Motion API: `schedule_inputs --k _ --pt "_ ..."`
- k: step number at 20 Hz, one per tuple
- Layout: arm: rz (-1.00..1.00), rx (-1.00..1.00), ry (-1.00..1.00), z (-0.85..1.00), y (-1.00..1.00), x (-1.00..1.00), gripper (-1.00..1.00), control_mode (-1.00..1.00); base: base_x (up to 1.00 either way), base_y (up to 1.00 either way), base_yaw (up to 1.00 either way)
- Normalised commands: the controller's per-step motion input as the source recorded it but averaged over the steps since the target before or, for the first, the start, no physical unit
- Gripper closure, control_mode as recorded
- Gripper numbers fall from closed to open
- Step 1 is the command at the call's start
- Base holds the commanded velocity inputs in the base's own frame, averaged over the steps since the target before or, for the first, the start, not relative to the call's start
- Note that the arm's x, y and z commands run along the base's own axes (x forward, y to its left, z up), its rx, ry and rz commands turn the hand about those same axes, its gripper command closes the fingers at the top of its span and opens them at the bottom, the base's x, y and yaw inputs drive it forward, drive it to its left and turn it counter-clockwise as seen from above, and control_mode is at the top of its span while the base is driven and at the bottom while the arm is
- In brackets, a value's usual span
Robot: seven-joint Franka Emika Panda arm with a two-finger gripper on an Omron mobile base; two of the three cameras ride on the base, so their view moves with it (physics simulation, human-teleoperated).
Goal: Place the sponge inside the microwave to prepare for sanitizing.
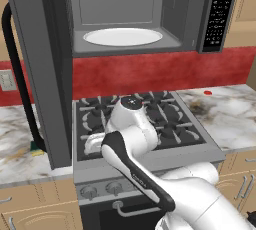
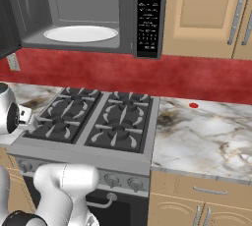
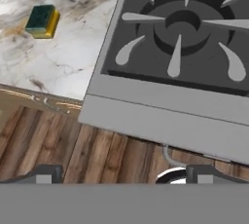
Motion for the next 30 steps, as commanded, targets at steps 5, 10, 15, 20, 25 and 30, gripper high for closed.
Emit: schedule_inputs --k 5,10,15,20,25,30 --pt "-0.13 0.02 0.0 0.11 0.22 0.22 -1.0 -1.0 0.0 0.0 0.0" --pt "-0.02 0.04 0.0 0.15 0.0 0.06 -1.0 -1.0 0.0 0.0 0.0" --pt "0.0 0.0 -0.04 0.0 0.13 0.13 -1.0 -1.0 0.0 0.0 0.0" --pt "0.0 0.0 -0.09 0.0 0.42 0.24 -1.0 -1.0 0.0 0.0 0.0" --pt "0.0 0.0 0.0 -0.03 0.36 0.33 -1.0 -1.0 0.0 0.0 0.0" --pt "0.0 0.0 0.01 -0.05 0.06 0.25 -1.0 -1.0 0.0 0.0 0.0"
